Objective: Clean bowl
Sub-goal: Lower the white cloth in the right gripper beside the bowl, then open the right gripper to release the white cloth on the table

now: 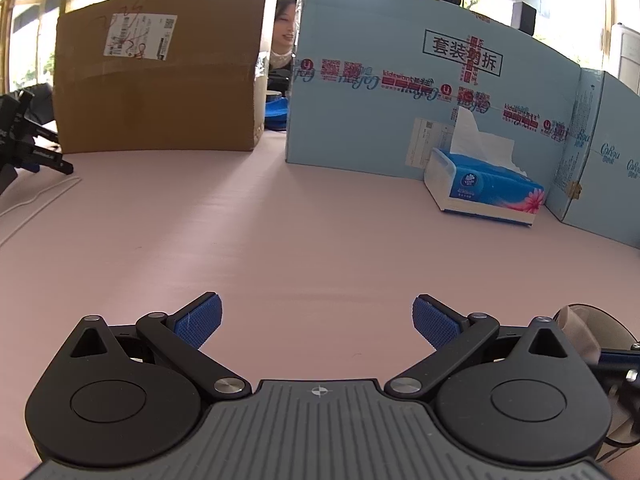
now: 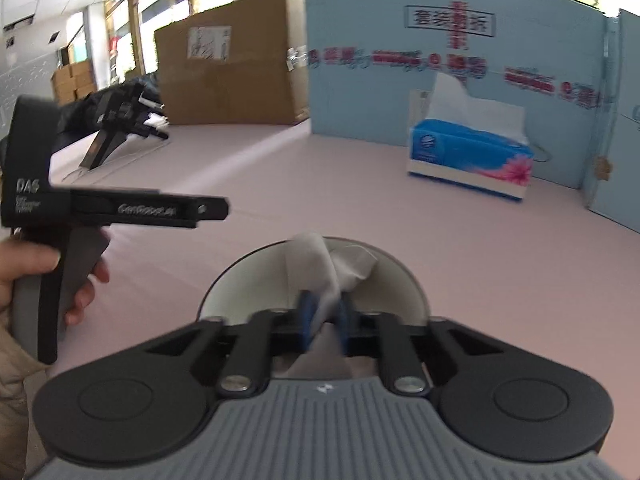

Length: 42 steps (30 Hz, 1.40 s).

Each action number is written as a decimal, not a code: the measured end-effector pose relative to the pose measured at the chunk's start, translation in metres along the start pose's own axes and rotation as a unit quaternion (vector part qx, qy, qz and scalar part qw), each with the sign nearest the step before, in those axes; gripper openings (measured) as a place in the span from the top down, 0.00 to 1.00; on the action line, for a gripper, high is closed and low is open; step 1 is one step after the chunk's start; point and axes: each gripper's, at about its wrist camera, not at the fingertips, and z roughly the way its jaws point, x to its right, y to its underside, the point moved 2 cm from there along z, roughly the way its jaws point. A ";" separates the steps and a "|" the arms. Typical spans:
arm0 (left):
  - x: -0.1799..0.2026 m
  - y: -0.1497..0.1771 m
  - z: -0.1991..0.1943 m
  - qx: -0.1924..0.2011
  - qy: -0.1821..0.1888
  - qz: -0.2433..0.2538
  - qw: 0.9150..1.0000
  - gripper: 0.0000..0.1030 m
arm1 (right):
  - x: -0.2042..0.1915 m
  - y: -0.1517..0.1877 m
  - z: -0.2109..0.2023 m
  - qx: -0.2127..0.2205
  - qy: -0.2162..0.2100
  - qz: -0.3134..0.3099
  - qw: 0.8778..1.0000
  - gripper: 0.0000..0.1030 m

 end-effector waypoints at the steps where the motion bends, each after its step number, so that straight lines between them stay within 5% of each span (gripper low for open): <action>1: 0.000 0.000 -0.001 0.001 0.001 0.000 1.000 0.00 | 0.004 -0.001 -0.008 0.014 -0.001 0.007 1.000 0.97; 11: 0.009 0.001 -0.005 0.006 0.008 0.009 1.000 0.00 | 0.060 -0.016 -0.104 0.128 0.102 0.041 0.986 0.97; 24: 0.015 0.005 0.003 -0.008 -0.001 0.022 1.000 0.00 | 0.083 0.036 -0.023 0.000 0.099 0.072 0.992 0.91; 27: 0.015 0.005 0.005 -0.010 -0.001 0.022 1.000 0.00 | 0.081 0.034 -0.028 0.004 0.097 0.076 0.992 0.86; 31: 0.017 0.006 0.008 -0.012 -0.001 0.023 1.000 0.00 | 0.086 0.033 -0.034 0.008 0.096 0.088 0.991 0.66; 37: 0.017 0.005 0.006 -0.009 -0.001 0.023 1.000 0.00 | 0.088 0.031 -0.047 0.031 0.095 0.087 0.991 0.65; 42: 0.024 0.004 0.008 -0.013 -0.003 0.033 0.999 0.00 | 0.098 0.026 -0.063 0.069 0.161 0.074 0.982 0.53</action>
